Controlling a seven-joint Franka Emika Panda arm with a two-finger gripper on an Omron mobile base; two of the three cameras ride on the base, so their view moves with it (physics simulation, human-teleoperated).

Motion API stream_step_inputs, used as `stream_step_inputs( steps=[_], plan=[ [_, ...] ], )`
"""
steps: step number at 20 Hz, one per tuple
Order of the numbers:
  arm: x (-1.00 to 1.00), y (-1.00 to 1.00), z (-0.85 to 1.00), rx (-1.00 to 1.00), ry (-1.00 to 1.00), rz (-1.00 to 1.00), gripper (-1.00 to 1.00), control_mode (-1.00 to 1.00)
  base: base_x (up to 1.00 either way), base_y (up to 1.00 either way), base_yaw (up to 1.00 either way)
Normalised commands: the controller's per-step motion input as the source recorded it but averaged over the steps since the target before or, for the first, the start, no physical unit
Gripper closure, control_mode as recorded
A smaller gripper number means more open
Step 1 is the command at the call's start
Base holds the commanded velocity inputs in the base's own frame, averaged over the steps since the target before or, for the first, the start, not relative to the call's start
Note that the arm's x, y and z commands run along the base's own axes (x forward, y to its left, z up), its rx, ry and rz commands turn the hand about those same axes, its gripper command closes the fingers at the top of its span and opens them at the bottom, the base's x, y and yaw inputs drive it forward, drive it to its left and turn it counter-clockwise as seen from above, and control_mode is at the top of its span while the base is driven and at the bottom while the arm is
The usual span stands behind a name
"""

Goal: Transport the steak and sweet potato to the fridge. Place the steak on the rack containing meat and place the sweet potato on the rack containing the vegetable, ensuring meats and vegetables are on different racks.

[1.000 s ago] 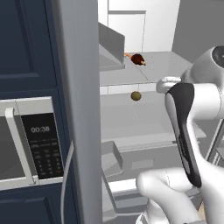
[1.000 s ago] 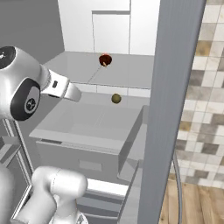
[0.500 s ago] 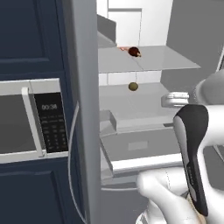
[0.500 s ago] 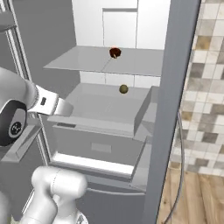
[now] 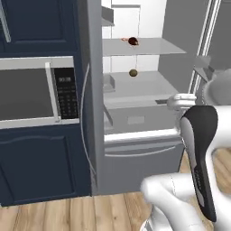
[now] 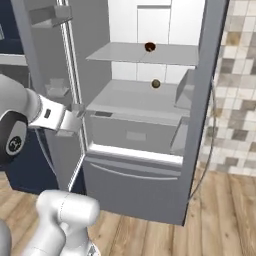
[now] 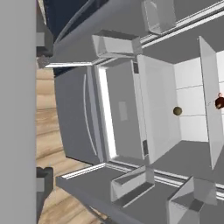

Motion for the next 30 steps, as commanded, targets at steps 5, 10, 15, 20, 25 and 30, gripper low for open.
stream_step_inputs(
  steps=[5, 10, 15, 20, 25, 30],
  plan=[
    [0.00, 0.00, 0.00, 0.00, 0.00, 0.00, -1.00, 1.00, -0.11, 0.00, -0.78],
    [0.00, 0.00, 0.00, 0.00, 0.00, 0.00, -1.00, 1.00, 0.00, -0.01, -0.98],
    [0.00, 0.00, 0.00, 0.00, 0.00, 0.00, -1.00, 1.00, 0.00, -0.08, -0.95],
    [0.00, 0.00, 0.00, 0.00, 0.00, 0.00, -1.00, 1.00, 0.00, -0.15, -0.92],
    [0.00, 0.00, 0.00, 0.00, 0.00, 0.00, -1.00, 1.00, 0.00, -0.24, -0.89],
    [0.00, 0.00, 0.00, 0.00, 0.00, 0.00, -1.00, 1.00, 0.00, -0.21, -0.87]
  ],
)
